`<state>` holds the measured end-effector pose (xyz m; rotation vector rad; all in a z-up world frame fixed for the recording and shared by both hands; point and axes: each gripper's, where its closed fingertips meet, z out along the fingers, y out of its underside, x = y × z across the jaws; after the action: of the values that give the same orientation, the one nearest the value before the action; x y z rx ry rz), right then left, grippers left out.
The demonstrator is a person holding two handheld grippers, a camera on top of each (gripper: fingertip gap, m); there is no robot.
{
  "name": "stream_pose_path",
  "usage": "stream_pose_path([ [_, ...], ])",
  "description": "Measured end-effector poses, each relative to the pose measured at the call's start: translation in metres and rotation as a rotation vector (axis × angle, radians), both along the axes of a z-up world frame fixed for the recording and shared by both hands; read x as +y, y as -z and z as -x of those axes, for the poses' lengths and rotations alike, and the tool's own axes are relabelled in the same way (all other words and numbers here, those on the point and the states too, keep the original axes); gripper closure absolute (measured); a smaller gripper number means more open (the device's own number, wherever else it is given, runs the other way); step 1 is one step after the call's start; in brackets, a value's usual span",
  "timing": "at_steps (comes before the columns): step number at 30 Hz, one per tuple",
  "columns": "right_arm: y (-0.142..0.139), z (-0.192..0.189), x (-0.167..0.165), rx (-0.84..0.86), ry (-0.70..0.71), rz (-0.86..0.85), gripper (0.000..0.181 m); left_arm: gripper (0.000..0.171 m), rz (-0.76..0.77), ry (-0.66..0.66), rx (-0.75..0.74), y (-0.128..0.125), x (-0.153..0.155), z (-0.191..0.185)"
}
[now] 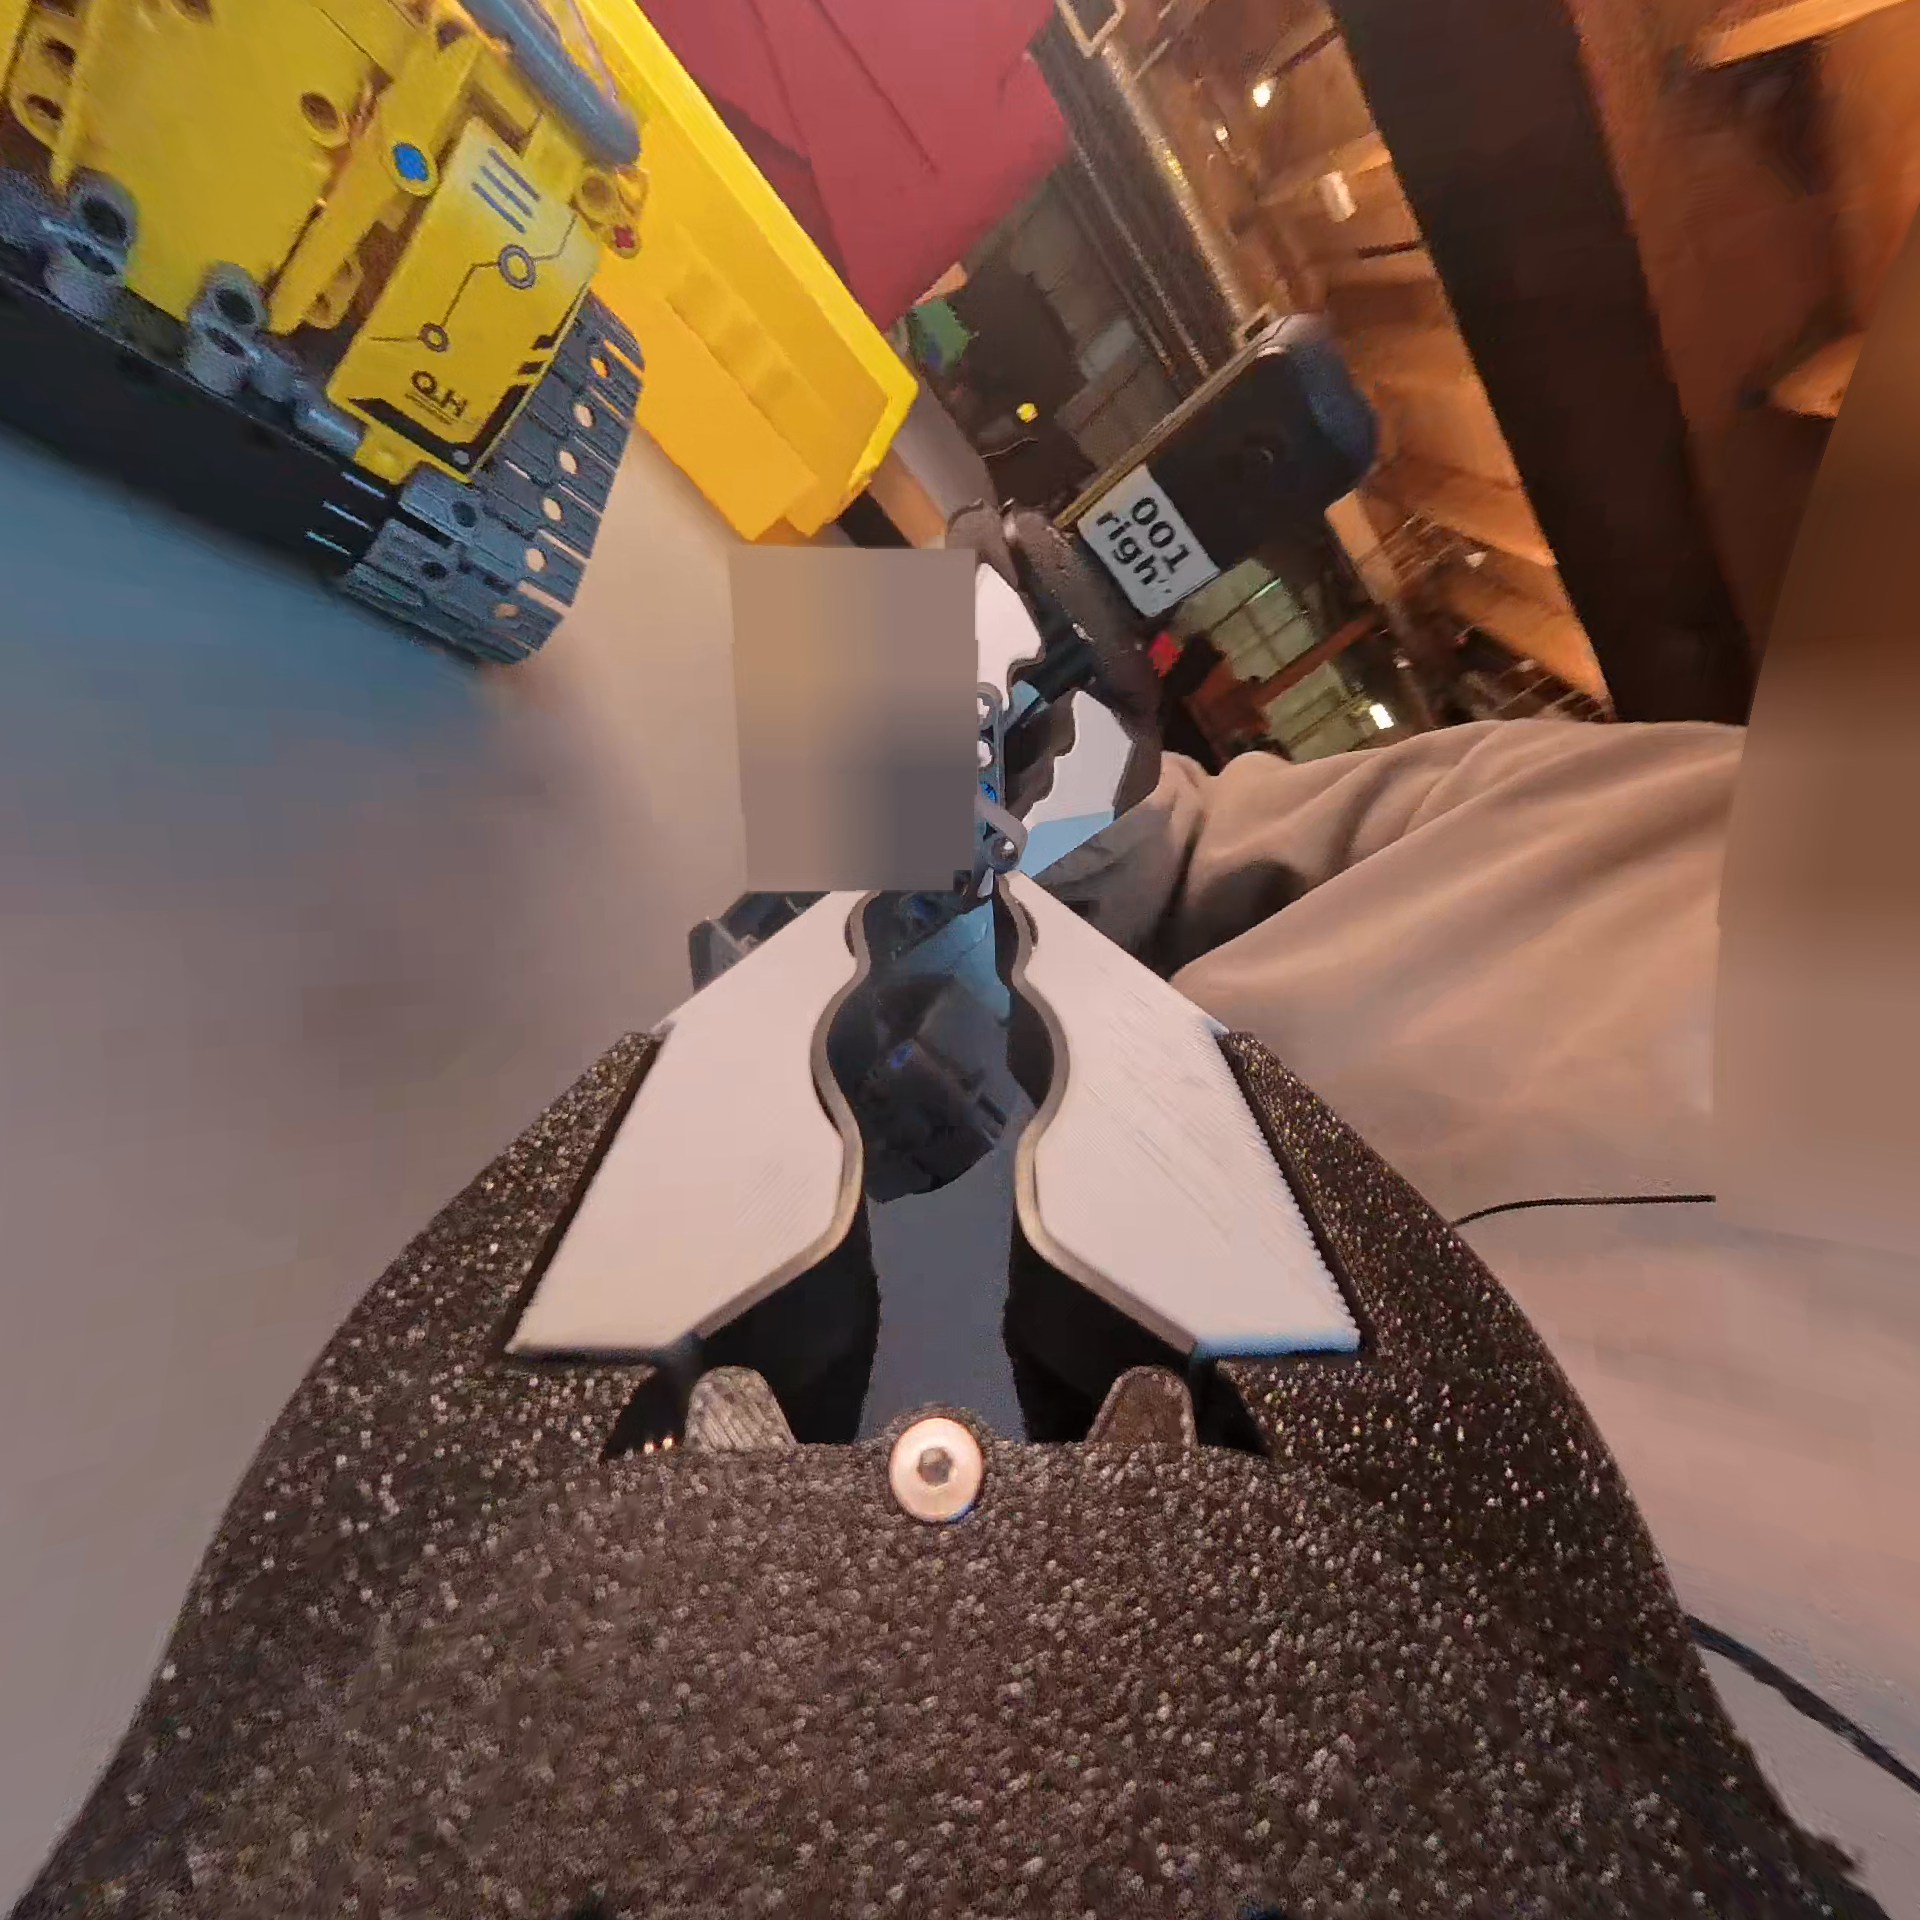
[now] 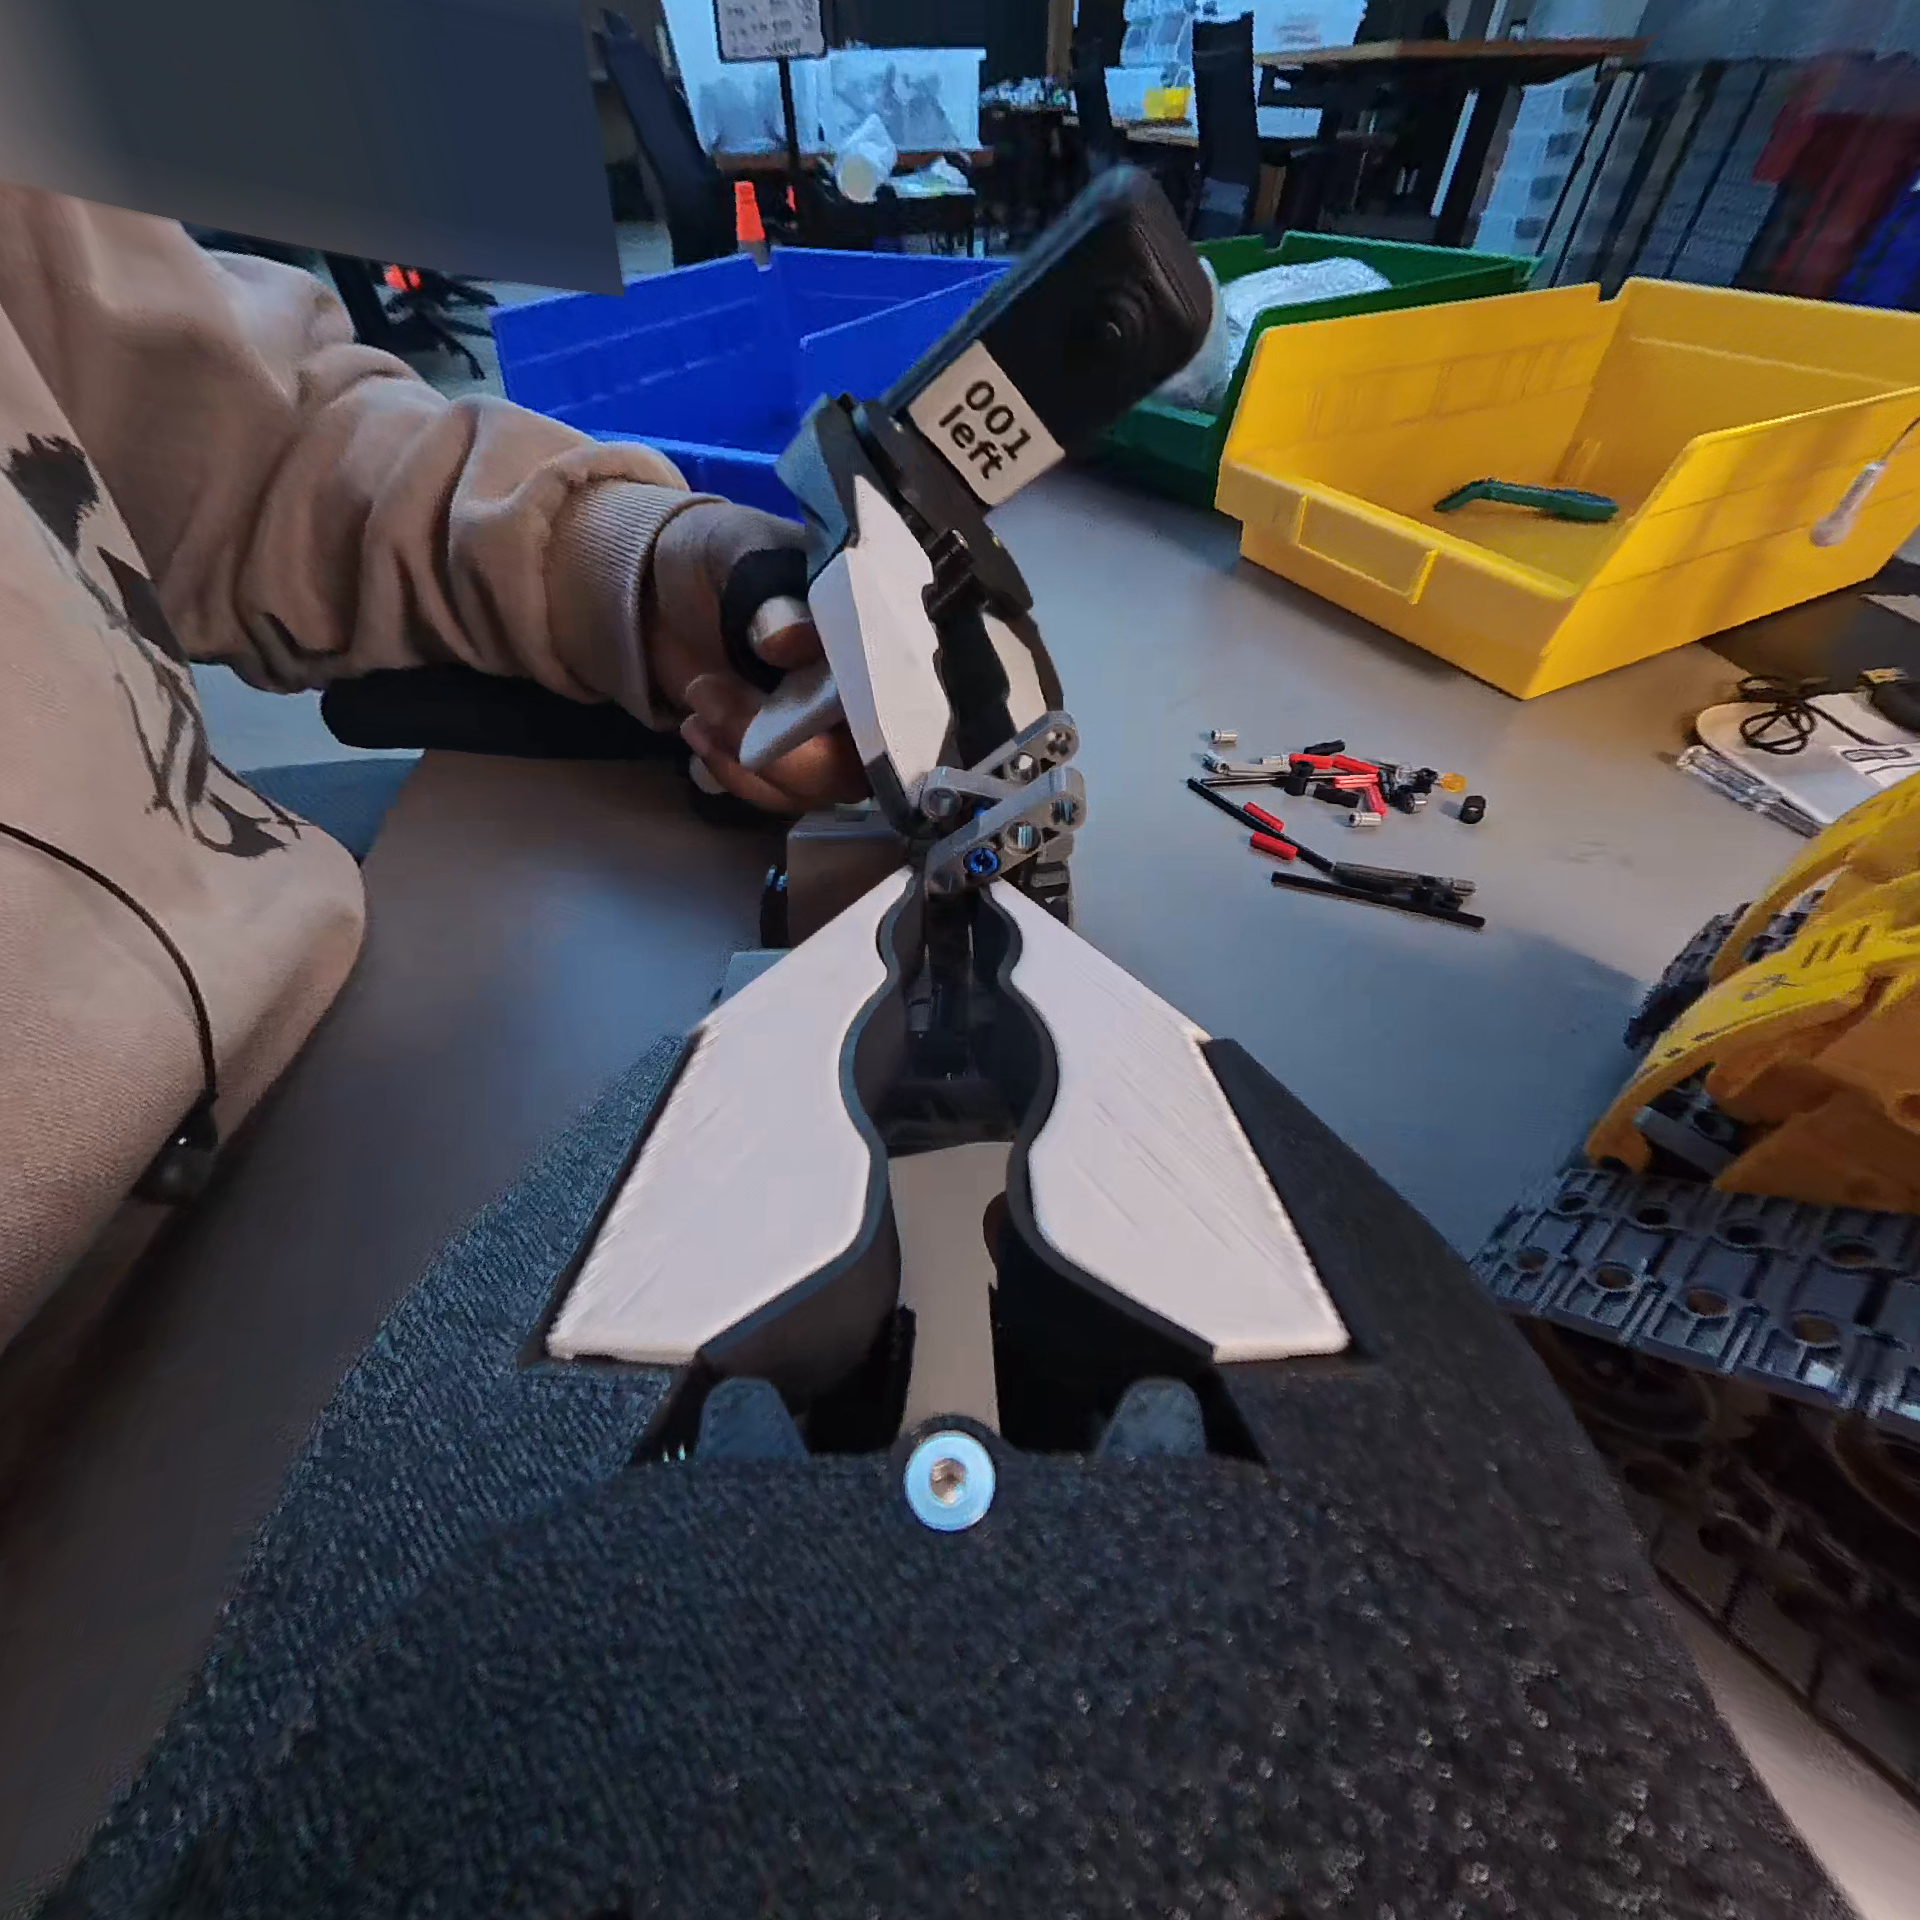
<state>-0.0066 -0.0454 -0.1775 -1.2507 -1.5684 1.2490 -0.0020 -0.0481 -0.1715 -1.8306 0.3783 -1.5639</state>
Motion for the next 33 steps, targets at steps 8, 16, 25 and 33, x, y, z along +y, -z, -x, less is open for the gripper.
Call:
stream_pose_path([
  [8,-0.003,-0.002,0.004,-0.01,0.045,-0.011,0.164,0.163,-0.233,-0.081,0.286,0.005,0.004,0.002],
  [16,-0.012,-0.001,0.0,0.018,-0.01,0.249,0.174,0.165,-0.387,-0.108,0.398,-0.004,0.002,0.0],
  [25,-0.034,-0.003,-0.014,0.11,-0.111,0.31,0.175,0.167,-0.402,-0.051,0.266,-0.027,-0.013,-0.001],
  [33,-0.034,-0.009,-0.019,0.104,-0.157,0.324,0.175,0.168,-0.394,-0.006,0.241,-0.027,-0.02,-0.004],
])
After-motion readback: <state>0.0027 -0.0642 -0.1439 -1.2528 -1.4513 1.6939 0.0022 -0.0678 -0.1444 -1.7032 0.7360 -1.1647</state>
